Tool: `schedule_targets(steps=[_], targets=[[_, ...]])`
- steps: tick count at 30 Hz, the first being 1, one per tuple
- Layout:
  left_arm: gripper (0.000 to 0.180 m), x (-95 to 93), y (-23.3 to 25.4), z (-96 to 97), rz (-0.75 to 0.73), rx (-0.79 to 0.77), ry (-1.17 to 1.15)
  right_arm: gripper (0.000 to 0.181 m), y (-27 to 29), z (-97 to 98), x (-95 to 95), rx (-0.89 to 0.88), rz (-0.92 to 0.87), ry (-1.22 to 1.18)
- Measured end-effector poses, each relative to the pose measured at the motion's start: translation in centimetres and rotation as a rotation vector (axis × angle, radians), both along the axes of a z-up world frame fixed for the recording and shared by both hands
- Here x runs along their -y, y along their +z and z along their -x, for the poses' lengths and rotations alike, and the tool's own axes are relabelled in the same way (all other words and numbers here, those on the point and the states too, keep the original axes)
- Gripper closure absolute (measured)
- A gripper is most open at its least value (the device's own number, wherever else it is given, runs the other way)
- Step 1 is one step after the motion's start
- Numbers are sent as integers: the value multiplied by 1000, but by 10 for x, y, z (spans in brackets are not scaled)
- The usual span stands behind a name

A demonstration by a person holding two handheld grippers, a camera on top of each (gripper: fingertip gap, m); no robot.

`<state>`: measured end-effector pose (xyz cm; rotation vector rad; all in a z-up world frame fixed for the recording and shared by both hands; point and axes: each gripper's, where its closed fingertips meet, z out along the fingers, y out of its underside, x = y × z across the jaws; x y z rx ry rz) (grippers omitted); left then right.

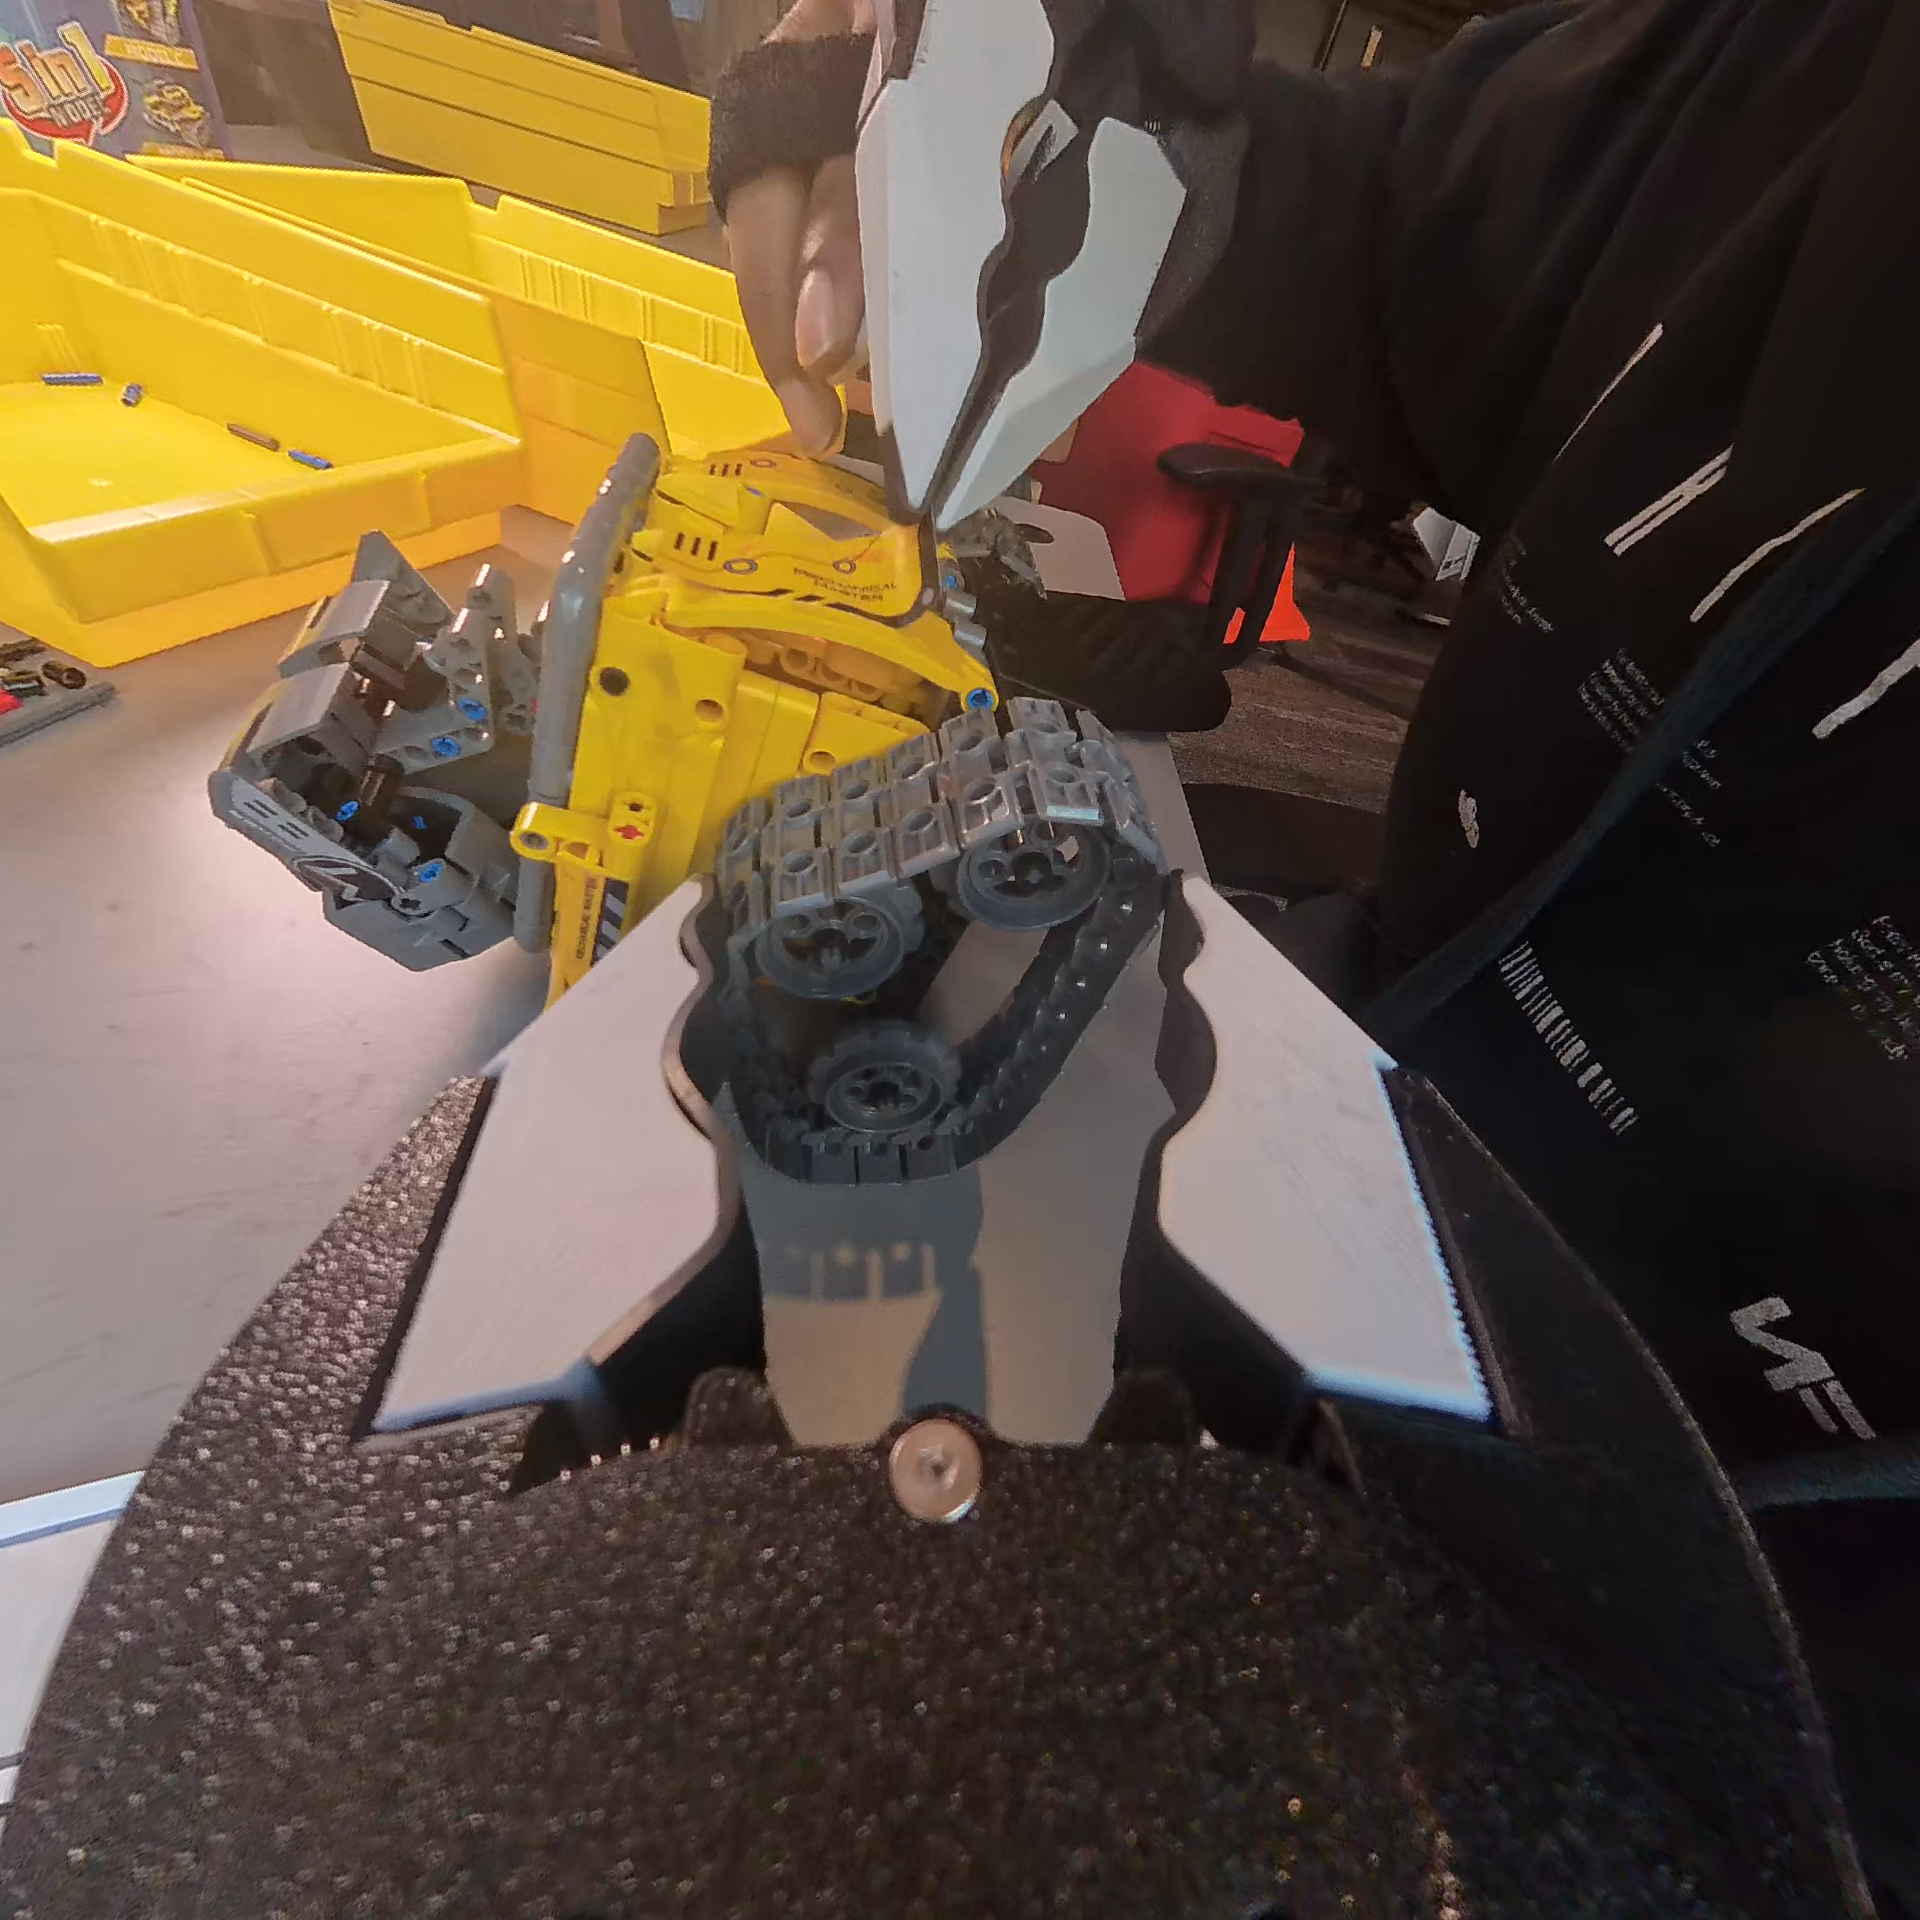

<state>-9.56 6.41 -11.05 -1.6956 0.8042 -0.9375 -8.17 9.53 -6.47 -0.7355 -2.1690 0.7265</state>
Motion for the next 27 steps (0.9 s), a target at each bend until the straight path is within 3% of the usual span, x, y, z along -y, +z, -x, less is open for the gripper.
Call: schedule_targets(steps=[8,11,18,27], targets=[[99,3,17,12,-13,66,-18,181,51,16,-18,-96,266,-72],[111,-10,43,34,-51,128,39,181,58,19,-20,-119,302,-61],[135,-44,61,29,-227,-75,42,181,65,23,-14,-215,249,13],[168,-56,75,13,-432,-164,25,181,73,17,-8,-279,254,45]])
